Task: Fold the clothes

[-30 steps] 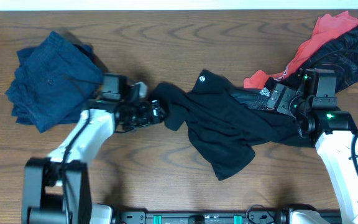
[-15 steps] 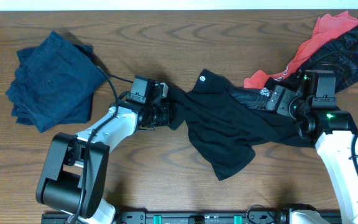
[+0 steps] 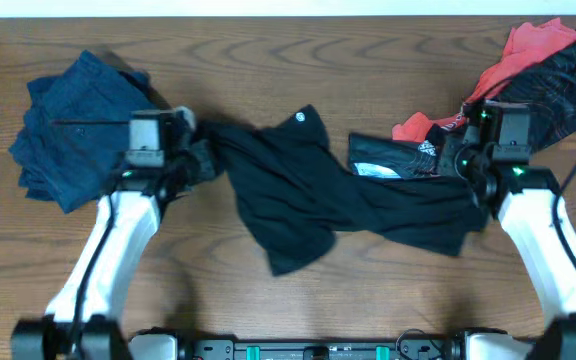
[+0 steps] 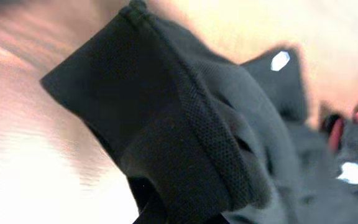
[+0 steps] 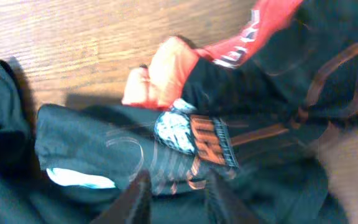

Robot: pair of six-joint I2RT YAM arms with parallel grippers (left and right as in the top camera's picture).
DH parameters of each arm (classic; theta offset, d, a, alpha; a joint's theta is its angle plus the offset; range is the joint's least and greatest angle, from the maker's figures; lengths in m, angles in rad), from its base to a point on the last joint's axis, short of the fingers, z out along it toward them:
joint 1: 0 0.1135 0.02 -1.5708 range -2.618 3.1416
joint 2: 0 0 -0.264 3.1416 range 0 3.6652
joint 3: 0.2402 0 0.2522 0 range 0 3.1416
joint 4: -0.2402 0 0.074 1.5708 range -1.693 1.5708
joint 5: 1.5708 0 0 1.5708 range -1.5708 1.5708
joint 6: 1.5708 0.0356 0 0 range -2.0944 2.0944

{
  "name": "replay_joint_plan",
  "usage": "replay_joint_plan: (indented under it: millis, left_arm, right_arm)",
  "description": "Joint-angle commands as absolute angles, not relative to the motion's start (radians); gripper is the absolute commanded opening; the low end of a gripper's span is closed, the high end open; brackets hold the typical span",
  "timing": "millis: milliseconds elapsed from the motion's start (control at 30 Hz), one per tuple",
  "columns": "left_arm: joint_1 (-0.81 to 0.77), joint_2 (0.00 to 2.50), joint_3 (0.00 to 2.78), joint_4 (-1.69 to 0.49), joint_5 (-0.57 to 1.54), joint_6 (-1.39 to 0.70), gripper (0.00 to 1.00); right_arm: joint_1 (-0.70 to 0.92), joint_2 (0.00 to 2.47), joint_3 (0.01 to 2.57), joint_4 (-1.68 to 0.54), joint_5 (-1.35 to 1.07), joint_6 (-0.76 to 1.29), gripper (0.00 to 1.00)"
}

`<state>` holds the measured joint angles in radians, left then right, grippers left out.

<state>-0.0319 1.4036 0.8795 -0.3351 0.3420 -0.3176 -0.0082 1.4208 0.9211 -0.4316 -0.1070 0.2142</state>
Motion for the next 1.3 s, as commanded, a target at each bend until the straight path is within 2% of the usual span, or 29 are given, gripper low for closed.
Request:
replay_joint_plan:
  millis: [0, 100, 267, 433, 500, 567, 700, 1000, 1267]
  left_arm:
    - [-0.016, 1.325, 0.892, -0.347, 0.319, -0.312, 0.06]
    - [-0.019, 1.312, 0.892, -0.379, 0.320, -0.313, 0.06]
    - [-0.019, 1.328, 0.892, -0.458, 0.320, -0.313, 0.06]
    - [-0.019, 1.333, 0.892, -0.485, 0.320, -0.313, 0.06]
    - [-0.019, 1.333, 0.892, -0.489, 0.320, -0.312, 0.06]
    - [-0.019, 1.333, 0.892, -0.490, 0.320, -0.312, 0.06]
    - [-0.019, 1.333, 0.892, -0.490, 0.320, -0.312, 0.06]
    - [-0.019, 1.333, 0.892, -0.489, 0.320, -0.312, 0.06]
    - [-0.019, 1.333, 0.892, -0.489, 0.320, -0.312, 0.06]
  right_arm:
    - [-0.012, 1.512, 0.928, -0.373, -0.232, 0.158, 0.26]
    - [-0.012, 1.609, 0.928, -0.279, -0.284, 0.159, 0.26]
    - [-0.012, 1.762, 0.928, -0.183, -0.276, 0.159, 0.35]
    - [-0.020, 1.855, 0.928, -0.224, -0.118, 0.208, 0.43]
    - [-0.033, 1.864, 0.928, -0.274, -0.010, 0.250, 0.42]
    - [-0.059, 1.863, 0.928, -0.334, 0.114, 0.318, 0.38]
    - [-0.157, 1.863, 0.928, -0.450, 0.268, 0.457, 0.39]
    - [-0.417, 1.806, 0.940, -0.625, 0.293, 0.633, 0.45]
    - [-0.485, 1.536, 0.943, -0.632, 0.440, 0.683, 0.45]
